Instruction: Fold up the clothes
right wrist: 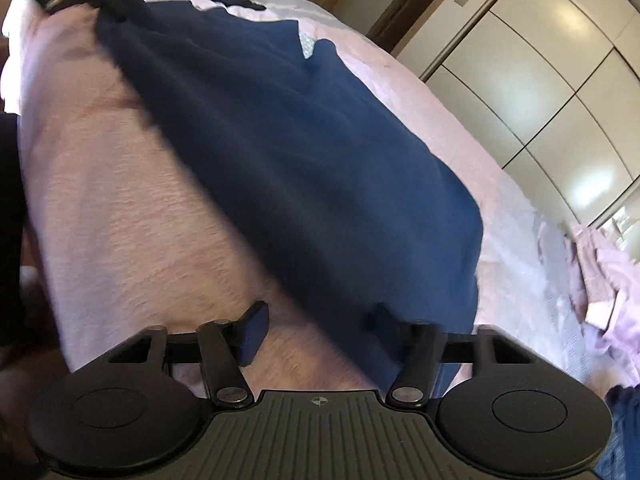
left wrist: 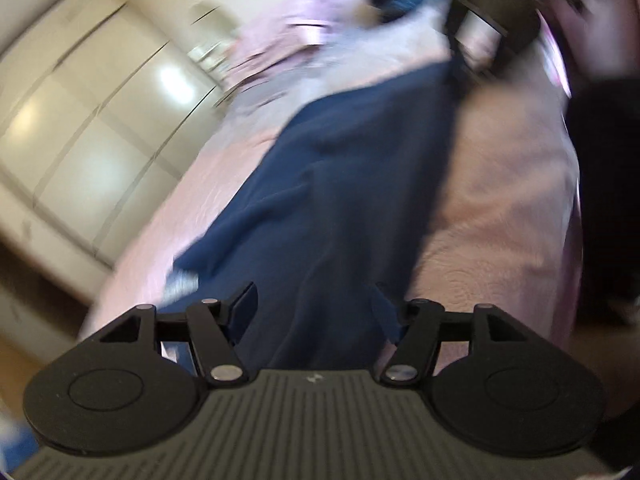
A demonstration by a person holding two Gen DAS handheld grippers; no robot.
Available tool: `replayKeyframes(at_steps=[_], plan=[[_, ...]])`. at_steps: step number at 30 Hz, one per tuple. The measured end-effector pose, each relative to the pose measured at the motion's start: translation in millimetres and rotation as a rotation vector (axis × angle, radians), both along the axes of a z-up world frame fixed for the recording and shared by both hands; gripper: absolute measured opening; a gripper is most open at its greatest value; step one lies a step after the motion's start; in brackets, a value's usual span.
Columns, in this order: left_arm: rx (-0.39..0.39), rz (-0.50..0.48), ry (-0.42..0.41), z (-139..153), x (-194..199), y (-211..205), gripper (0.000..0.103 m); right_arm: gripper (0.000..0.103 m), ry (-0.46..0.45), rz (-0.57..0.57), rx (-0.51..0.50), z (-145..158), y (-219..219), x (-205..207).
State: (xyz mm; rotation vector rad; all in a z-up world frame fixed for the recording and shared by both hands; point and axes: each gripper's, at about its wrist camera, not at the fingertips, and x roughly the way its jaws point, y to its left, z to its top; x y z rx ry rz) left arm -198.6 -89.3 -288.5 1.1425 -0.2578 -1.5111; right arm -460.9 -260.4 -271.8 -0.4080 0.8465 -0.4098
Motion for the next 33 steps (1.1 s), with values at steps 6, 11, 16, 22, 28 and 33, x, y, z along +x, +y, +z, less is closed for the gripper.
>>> replayKeyframes(at_steps=[6, 11, 16, 22, 28, 33], plan=[[-0.05, -0.091, -0.29, -19, -24, -33, 0.053, 0.002, -0.047, -0.026, 0.068, 67, -34, 5], [-0.064, 0.042, -0.123, 20, 3, -82, 0.035, 0.002, -0.077, -0.075, 0.204, 144, -70, 9], [-0.034, 0.098, 0.073, 46, 19, -98, 0.037, 0.003, -0.179, -0.141, 0.165, 125, -85, 15], [0.057, -0.127, 0.245, 43, -21, -41, 0.067, 0.003, -0.213, -0.19, 0.251, 91, -107, 14], [0.025, -0.066, -0.204, -12, -26, -34, 0.017, 0.002, -0.202, -0.19, 0.3, 110, -119, 24], [-0.042, -0.018, -0.094, 39, -1, -29, 0.005, 0.001, -0.143, -0.161, 0.182, 158, -103, 19]])
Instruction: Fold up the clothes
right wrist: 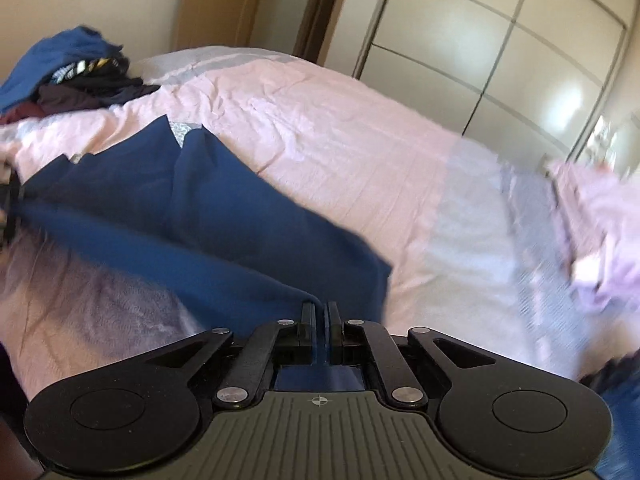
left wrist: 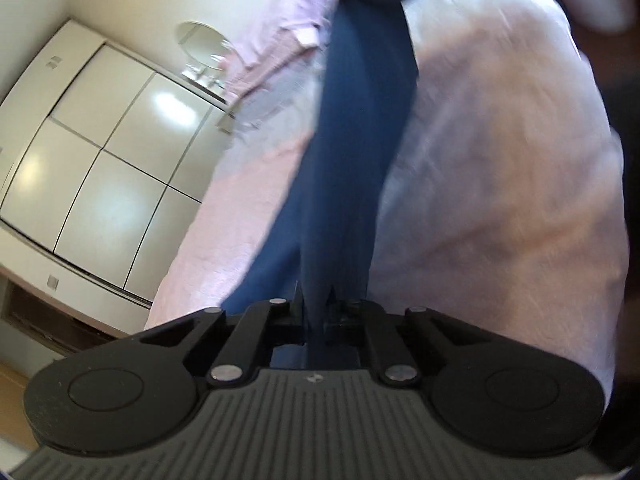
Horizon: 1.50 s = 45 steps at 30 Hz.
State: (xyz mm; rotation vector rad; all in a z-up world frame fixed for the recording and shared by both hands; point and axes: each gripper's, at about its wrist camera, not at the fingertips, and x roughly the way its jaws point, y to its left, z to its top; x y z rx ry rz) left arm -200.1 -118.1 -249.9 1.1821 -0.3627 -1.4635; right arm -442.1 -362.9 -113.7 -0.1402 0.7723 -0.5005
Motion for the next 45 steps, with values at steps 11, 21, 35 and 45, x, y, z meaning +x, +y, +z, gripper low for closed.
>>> replayKeyframes(at_steps=[11, 21, 35, 45], plan=[[0.222, -0.164, 0.115, 9, -16, 66, 0.01, 0.0, -0.035, -0.017, 0.024, 2, 44, -64], [0.117, 0.143, 0.409, 51, 125, 43, 0.043, 0.017, -0.001, -0.021, 0.102, -58, -1, 4], [0.127, 0.527, 0.864, -14, 352, -182, 0.061, 0.073, -0.144, -0.133, 0.228, -110, -149, 93], [0.296, 0.375, 1.228, -49, 364, -229, 0.006, 0.073, -0.228, -0.175, 0.414, -148, -207, 84]])
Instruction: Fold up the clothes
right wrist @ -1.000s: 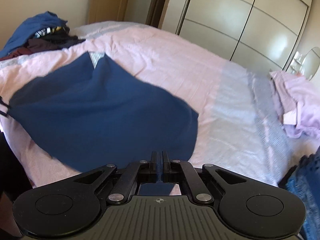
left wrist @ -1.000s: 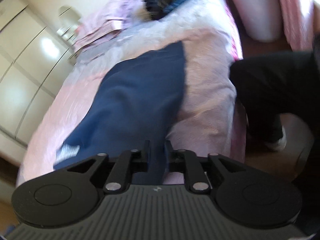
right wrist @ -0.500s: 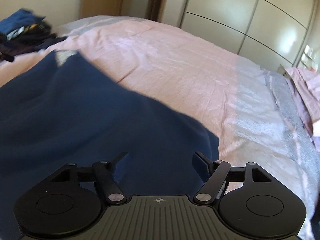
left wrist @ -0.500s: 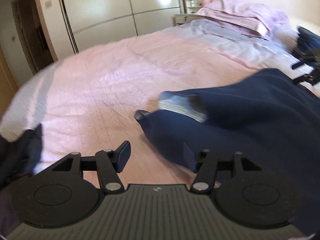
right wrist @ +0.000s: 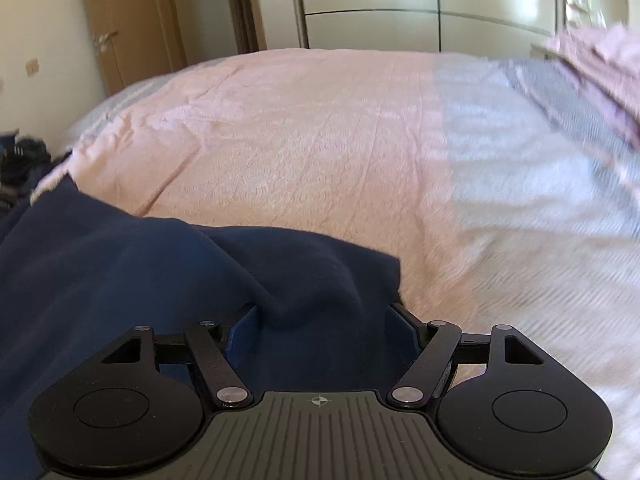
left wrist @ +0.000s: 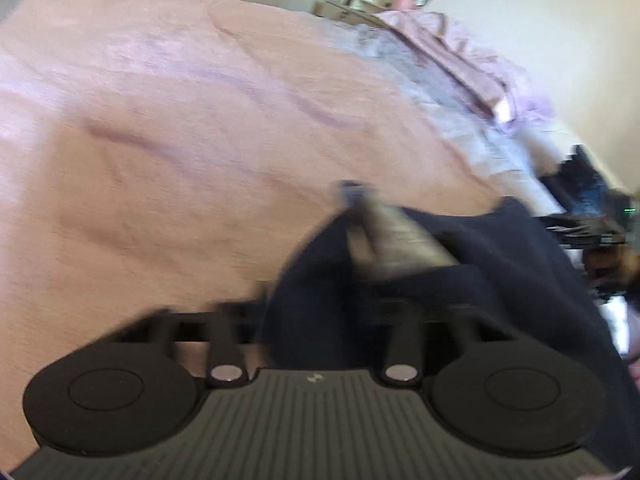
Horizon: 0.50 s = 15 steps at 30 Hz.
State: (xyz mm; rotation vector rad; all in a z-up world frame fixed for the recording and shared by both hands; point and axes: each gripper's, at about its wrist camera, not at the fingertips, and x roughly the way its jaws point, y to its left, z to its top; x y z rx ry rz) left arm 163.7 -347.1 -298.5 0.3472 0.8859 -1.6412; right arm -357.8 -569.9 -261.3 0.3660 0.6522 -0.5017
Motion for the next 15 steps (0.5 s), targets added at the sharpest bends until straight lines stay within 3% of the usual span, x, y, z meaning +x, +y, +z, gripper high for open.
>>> replayKeyframes(at_steps=[2, 3, 4, 5, 7, 9, 12, 15], plan=[[-0.051, 0.047, -0.063, 19, -9, 15, 0.001, 0.072, -0.05, -0.027, 0.074, -5, -6, -5], [-0.077, 0.07, -0.094, 29, -13, 23, 0.001, 0.063, -0.069, -0.043, 0.099, -4, -6, -7], [-0.124, 0.11, -0.127, 47, -15, 40, 0.001, 0.026, -0.091, -0.051, 0.125, -1, -3, -10], [-0.163, 0.158, -0.157, 66, -13, 56, 0.001, 0.004, -0.096, -0.056, 0.123, 6, 0, -15], [-0.228, 0.245, -0.204, 101, -7, 86, 0.001, 0.001, -0.107, -0.065, 0.113, 20, 8, -23], [-0.282, 0.348, -0.289, 138, 1, 119, 0.002, 0.001, -0.139, -0.067, 0.027, 46, 22, -32], [-0.32, 0.436, -0.375, 173, 9, 143, 0.003, 0.001, -0.221, -0.069, -0.1, 90, 40, -41], [-0.334, 0.53, -0.468, 184, 18, 138, 0.002, 0.001, -0.256, -0.077, -0.224, 117, 46, -23]])
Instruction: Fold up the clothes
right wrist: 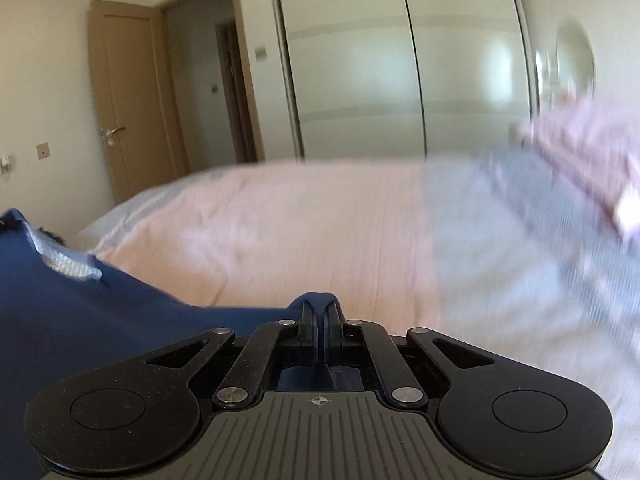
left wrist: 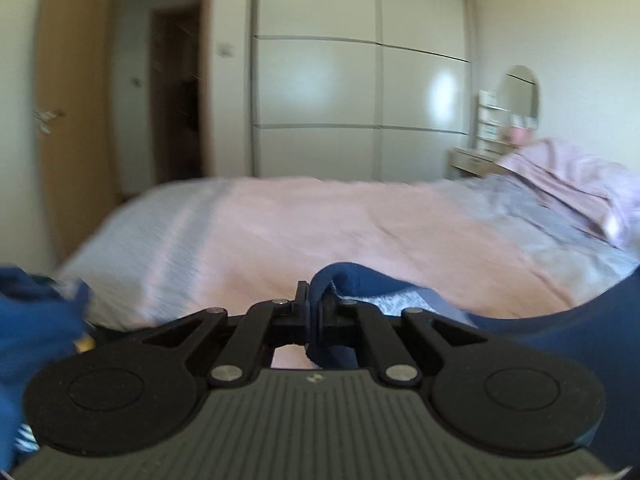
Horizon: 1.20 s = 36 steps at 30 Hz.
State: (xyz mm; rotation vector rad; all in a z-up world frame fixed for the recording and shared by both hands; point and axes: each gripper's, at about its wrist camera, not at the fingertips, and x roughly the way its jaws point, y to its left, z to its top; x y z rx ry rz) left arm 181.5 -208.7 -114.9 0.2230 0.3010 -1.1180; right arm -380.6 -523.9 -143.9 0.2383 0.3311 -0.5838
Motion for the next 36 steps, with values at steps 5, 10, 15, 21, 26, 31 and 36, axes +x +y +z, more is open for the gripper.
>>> replayKeyframes(at_steps=[5, 10, 15, 21, 26, 31, 36], plan=[[0.119, 0.099, -0.012, -41, 28, -57, 0.021, 0.001, 0.013, -0.035, -0.051, -2, -30, 60], [0.188, 0.106, 0.048, -85, 27, -68, 0.034, 0.05, 0.165, -0.103, -0.03, -45, -47, 101], [0.216, 0.047, 0.048, -88, 6, -26, 0.039, 0.056, 0.19, 0.008, -0.029, -51, 3, 71], [0.221, -0.054, -0.038, -67, -45, 69, 0.055, 0.056, 0.182, 0.074, -0.01, -47, 84, 6], [0.306, -0.231, -0.207, -81, -110, 138, 0.065, 0.056, 0.228, 0.218, -0.039, -55, 170, -26], [0.482, -0.35, -0.425, -136, -175, 155, 0.066, 0.056, 0.394, 0.317, -0.184, -84, 239, -27], [0.454, -0.326, -0.494, -167, -192, 122, 0.066, 0.059, 0.53, 0.347, -0.291, -115, 256, -13]])
